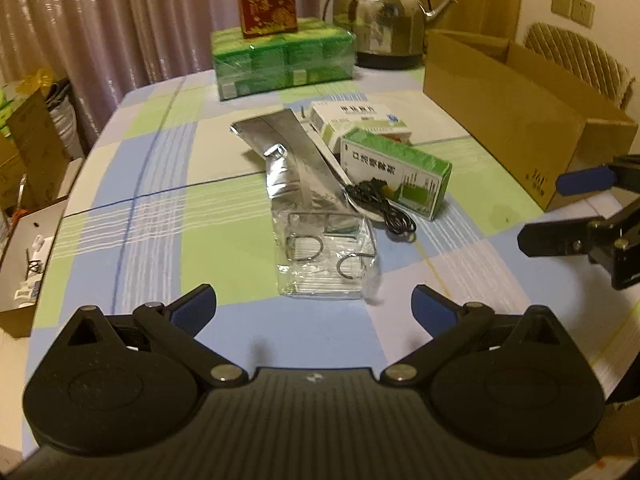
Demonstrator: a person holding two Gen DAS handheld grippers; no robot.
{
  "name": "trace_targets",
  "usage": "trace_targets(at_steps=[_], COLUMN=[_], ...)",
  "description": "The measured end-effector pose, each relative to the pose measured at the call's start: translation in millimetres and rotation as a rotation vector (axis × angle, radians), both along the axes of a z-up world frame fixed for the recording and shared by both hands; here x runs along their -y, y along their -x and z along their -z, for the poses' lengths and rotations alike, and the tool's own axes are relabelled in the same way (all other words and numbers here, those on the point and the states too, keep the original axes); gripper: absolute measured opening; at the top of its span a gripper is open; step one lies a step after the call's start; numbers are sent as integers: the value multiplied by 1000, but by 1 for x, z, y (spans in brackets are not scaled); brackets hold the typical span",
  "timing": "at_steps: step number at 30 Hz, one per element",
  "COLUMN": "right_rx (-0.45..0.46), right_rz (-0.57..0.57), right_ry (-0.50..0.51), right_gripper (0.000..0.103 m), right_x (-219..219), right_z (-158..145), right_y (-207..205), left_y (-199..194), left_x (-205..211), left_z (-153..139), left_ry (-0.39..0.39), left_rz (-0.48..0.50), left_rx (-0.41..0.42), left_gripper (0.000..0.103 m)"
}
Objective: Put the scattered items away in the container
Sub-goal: 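Move both open tools back toward the remaining items, then grasp the clear plastic tray with left tool while right tool grasps black cable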
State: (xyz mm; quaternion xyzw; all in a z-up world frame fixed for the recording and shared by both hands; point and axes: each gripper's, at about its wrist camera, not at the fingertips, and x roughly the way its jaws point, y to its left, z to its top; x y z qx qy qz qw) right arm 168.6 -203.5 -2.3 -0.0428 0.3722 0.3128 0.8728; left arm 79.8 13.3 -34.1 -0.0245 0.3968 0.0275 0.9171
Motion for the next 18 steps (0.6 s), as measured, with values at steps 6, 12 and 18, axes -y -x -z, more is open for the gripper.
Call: trace_targets(at_steps=[6,12,18], right_rx=[-20,-23,-44], right_rz=[6,25,33], right_ry=[-6,-14,-10], right_gripper=[101,90,89], right_x=[-5,-7,-8], right_z=[13,21,29], right_y=[-14,-24,-35], left_y=[-22,-46,-68], left_x=[2,7,1], left_z=[18,32,45], left_ry=[-21,-52,-27], left_rz=[52,118,138], left_rx=[-10,-2,3], left_gripper=[102,101,89])
